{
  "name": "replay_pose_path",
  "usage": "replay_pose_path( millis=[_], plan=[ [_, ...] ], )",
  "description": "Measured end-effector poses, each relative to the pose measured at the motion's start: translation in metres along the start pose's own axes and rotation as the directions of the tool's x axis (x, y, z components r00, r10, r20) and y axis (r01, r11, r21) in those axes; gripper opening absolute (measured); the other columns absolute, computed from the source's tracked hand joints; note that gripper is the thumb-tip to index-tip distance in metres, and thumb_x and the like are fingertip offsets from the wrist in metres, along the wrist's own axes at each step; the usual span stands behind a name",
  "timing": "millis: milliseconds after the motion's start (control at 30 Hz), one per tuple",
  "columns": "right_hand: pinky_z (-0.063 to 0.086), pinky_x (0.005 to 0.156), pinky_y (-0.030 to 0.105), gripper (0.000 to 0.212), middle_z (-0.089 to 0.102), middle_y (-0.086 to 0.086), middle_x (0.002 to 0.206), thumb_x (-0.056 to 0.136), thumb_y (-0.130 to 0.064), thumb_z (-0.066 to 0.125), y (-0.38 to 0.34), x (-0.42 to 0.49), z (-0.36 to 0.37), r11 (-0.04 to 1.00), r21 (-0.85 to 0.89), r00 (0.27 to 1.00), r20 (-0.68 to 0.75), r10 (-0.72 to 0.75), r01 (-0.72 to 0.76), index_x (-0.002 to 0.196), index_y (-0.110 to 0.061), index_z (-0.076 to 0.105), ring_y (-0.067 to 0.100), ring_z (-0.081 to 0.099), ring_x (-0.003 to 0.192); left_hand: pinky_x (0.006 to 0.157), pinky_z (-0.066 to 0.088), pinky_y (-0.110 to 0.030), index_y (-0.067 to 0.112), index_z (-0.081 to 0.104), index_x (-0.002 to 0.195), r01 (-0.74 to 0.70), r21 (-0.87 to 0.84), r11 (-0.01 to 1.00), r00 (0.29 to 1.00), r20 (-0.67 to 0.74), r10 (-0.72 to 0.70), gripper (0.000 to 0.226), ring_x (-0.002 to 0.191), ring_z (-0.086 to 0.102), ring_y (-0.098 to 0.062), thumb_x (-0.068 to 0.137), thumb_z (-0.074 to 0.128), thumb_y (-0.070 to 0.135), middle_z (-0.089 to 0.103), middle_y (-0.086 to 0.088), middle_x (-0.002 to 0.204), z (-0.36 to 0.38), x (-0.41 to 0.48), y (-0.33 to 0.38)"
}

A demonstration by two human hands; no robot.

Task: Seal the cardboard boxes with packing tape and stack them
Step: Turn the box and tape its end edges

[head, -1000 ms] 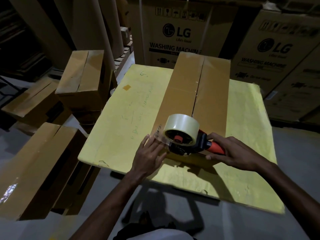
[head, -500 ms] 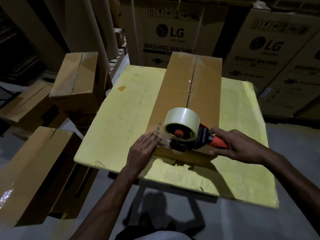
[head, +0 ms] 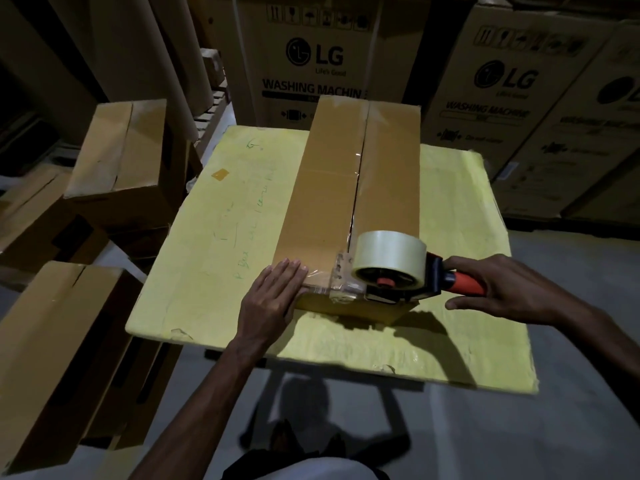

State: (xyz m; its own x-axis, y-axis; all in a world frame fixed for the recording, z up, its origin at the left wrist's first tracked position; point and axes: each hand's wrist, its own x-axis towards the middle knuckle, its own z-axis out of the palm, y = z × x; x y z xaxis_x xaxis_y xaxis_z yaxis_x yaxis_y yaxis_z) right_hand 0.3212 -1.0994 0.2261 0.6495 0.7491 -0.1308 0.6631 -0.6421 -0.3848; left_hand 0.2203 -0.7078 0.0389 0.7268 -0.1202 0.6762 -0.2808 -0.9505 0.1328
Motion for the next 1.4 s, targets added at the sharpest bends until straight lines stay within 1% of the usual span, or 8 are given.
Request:
replay_pose_path(
  millis=[100, 267, 367, 667, 900, 1033, 1167, 1400],
  plan=[
    [0.034, 0.054, 0.012, 0.05, 0.062, -0.025, 0.082, 0.083, -0.064, 0.069, 0.0, -0.001, 0.005, 0.999, -0.032, 1.0, 0.008, 0.01, -0.01, 0.126, -0.059, 0.044, -0.007, 0.062, 0.079, 0.118, 0.038, -0.05, 0.013, 0.055, 0.149, 0.052, 0.043, 0.998, 0.998, 0.042, -0.054, 0.047, 0.147, 0.044, -0.03, 0.104, 0.058, 0.024, 0.049, -0.01, 0.157, 0.003, -0.003, 0.014],
    [0.043, 0.057, 0.018, 0.051, 0.062, -0.026, 0.084, 0.082, -0.071, 0.063, 0.003, -0.005, 0.008, 0.999, -0.042, 0.999, 0.029, 0.035, -0.033, 0.128, -0.057, 0.045, -0.006, 0.06, 0.072, 0.121, 0.033, -0.051, 0.007, 0.052, 0.15, -0.12, 0.029, 0.992, 0.989, 0.093, 0.117, 0.057, 0.149, 0.041, -0.032, 0.099, 0.064, 0.03, 0.044, -0.015, 0.159, 0.018, 0.004, 0.062],
    [0.045, 0.058, 0.022, 0.053, 0.059, -0.028, 0.081, 0.082, -0.073, 0.06, 0.003, -0.006, 0.009, 0.998, -0.047, 0.999, 0.015, 0.045, -0.044, 0.129, -0.055, 0.045, -0.006, 0.059, 0.069, 0.123, 0.028, -0.049, 0.013, 0.045, 0.151, -0.11, -0.005, 0.994, 0.989, 0.094, 0.11, 0.062, 0.146, 0.041, -0.032, 0.098, 0.064, 0.039, 0.05, -0.018, 0.155, 0.027, 0.015, 0.077],
    [0.037, 0.058, 0.014, 0.05, 0.055, -0.031, 0.08, 0.084, -0.065, 0.067, 0.002, -0.013, 0.012, 0.999, -0.041, 0.999, 0.01, 0.036, -0.036, 0.128, -0.056, 0.043, -0.009, 0.06, 0.078, 0.113, 0.042, -0.048, 0.018, 0.067, 0.138, -0.237, 0.099, 0.967, 0.969, 0.095, 0.227, 0.043, 0.139, 0.054, -0.027, 0.1, 0.062, 0.038, 0.063, -0.011, 0.144, 0.035, 0.016, 0.047],
    [0.041, 0.056, 0.015, 0.05, 0.06, -0.024, 0.08, 0.084, -0.069, 0.062, 0.001, -0.02, 0.014, 0.999, -0.002, 0.999, -0.02, 0.044, -0.044, 0.128, -0.053, 0.043, -0.005, 0.062, 0.08, 0.111, 0.045, -0.051, 0.02, 0.062, 0.142, -0.247, 0.094, 0.964, 0.968, 0.06, 0.242, 0.044, 0.138, 0.055, -0.027, 0.101, 0.07, 0.034, 0.064, -0.008, 0.142, 0.034, 0.022, 0.046],
    [0.04, 0.055, 0.013, 0.046, 0.059, -0.029, 0.08, 0.086, -0.079, 0.054, 0.011, -0.037, 0.005, 0.996, -0.053, 0.997, -0.036, 0.063, -0.065, 0.125, -0.059, 0.043, -0.009, 0.062, 0.079, 0.113, 0.043, -0.053, 0.021, 0.061, 0.141, -0.255, 0.091, 0.963, 0.967, 0.031, 0.253, 0.044, 0.142, 0.051, -0.025, 0.099, 0.072, 0.03, 0.053, -0.003, 0.155, 0.035, 0.021, 0.044],
    [0.041, 0.055, 0.016, 0.054, 0.064, -0.026, 0.08, 0.084, -0.086, 0.045, 0.021, -0.048, -0.001, 0.991, -0.082, 0.992, -0.075, 0.101, -0.107, 0.122, -0.049, 0.055, -0.01, 0.058, 0.066, 0.111, 0.045, -0.053, 0.027, 0.049, 0.154, -0.273, 0.093, 0.957, 0.962, 0.014, 0.273, 0.053, 0.144, 0.05, -0.023, 0.104, 0.066, 0.035, 0.049, 0.0, 0.158, 0.034, 0.021, 0.042],
    [0.053, 0.056, 0.033, 0.047, 0.072, -0.02, 0.09, 0.082, -0.069, 0.061, 0.036, -0.063, 0.006, 0.983, -0.115, 0.985, -0.108, 0.132, -0.144, 0.125, -0.053, 0.054, 0.003, 0.064, 0.069, 0.116, 0.036, -0.053, 0.025, 0.053, 0.151, -0.263, 0.087, 0.961, 0.965, 0.033, 0.261, 0.049, 0.144, 0.049, -0.025, 0.105, 0.063, 0.037, 0.048, -0.002, 0.158, 0.035, 0.022, 0.042]
  ],
)
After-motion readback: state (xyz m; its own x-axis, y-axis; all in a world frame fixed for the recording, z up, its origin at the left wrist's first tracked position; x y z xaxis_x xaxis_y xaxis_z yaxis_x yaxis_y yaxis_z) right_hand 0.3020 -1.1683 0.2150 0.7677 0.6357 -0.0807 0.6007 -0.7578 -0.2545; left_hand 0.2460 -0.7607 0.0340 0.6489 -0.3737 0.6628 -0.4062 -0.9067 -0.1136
